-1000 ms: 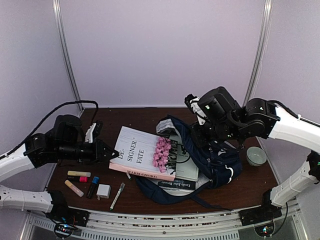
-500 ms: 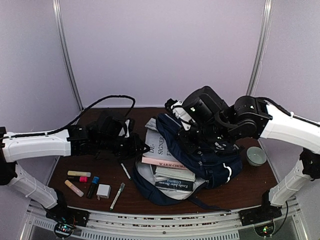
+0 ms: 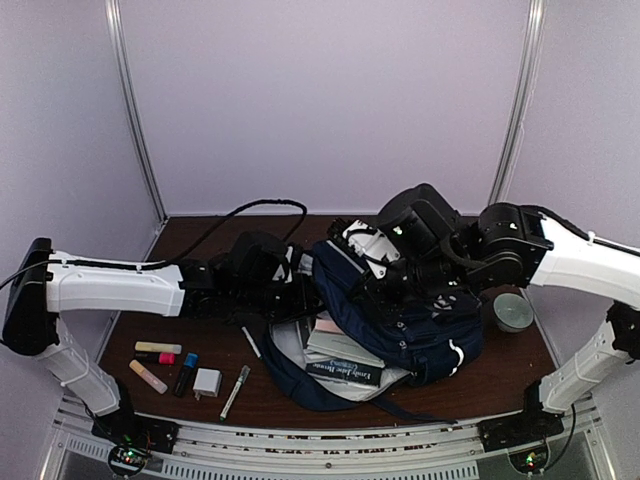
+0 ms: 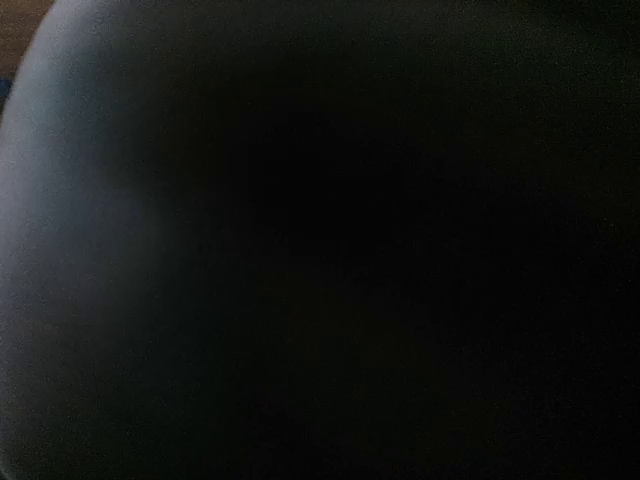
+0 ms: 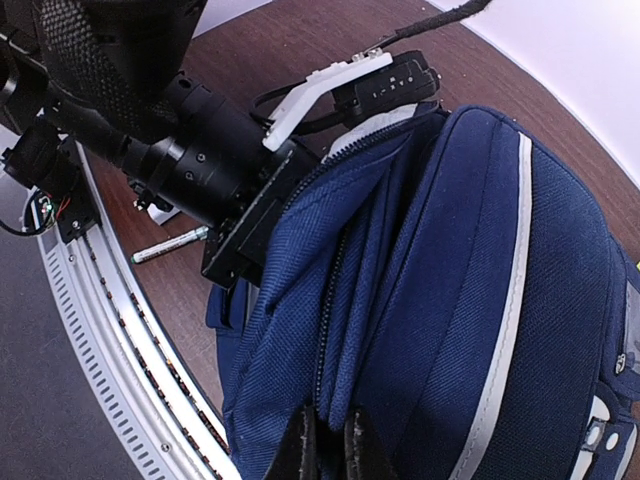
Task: Pack the student bag
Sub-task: Place the book in the largest pocket of the bag, then adjust the student bag at the center of the board.
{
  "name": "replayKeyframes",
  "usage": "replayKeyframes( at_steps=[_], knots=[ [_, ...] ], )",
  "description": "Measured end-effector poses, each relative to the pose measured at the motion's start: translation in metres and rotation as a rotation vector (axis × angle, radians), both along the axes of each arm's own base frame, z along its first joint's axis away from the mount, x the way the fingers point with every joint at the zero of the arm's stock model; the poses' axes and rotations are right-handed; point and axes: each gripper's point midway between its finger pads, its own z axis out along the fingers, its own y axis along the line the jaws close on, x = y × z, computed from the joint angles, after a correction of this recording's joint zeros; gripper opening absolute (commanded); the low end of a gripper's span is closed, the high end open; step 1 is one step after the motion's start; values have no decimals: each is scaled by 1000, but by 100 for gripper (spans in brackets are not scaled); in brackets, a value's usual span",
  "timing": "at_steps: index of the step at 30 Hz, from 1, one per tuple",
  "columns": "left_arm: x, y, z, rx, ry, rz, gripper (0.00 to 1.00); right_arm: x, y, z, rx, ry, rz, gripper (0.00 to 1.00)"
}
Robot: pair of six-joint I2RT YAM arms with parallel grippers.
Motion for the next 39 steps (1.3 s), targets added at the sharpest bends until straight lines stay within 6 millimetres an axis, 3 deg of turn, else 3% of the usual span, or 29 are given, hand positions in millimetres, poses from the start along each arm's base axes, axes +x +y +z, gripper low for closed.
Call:
replayKeyframes(
  at_steps=[4, 6, 10, 13, 17, 20, 25, 29, 32, 35, 39],
  knots=[
    [-8, -4, -2, -3, -32, -34, 43, -8, -9, -2, 12, 6, 29, 0],
    [-14, 2, -9, 10, -44, -42, 60, -11, -12, -2, 25, 9, 39, 0],
    [-25, 26, -12, 44, -72, -36, 85, -17, -16, -8, 56, 18, 57, 16],
    [-28, 45, 1, 57, -126, -31, 89, -24, -15, -14, 83, 53, 94, 24],
    [-33, 76, 27, 68, -212, -5, 91, -44, 1, -5, 158, 111, 198, 51],
    [-38, 103, 33, 89, -255, 31, 92, -55, 5, -4, 173, 145, 255, 64],
    [-48, 154, 22, 156, -286, 98, 97, -49, -1, -7, 152, 138, 210, 66],
    [-55, 182, 11, 180, -300, 131, 98, -29, -18, -5, 148, 102, 88, 59],
    [-56, 185, 12, 170, -312, 131, 96, -16, -38, -3, 171, 77, -10, 56],
    [-54, 176, 14, 158, -319, 118, 92, -11, -51, -8, 176, 69, -62, 55],
    [-48, 145, 7, 184, -298, 47, 90, -11, -55, -21, 161, 88, -86, 55]
  ],
)
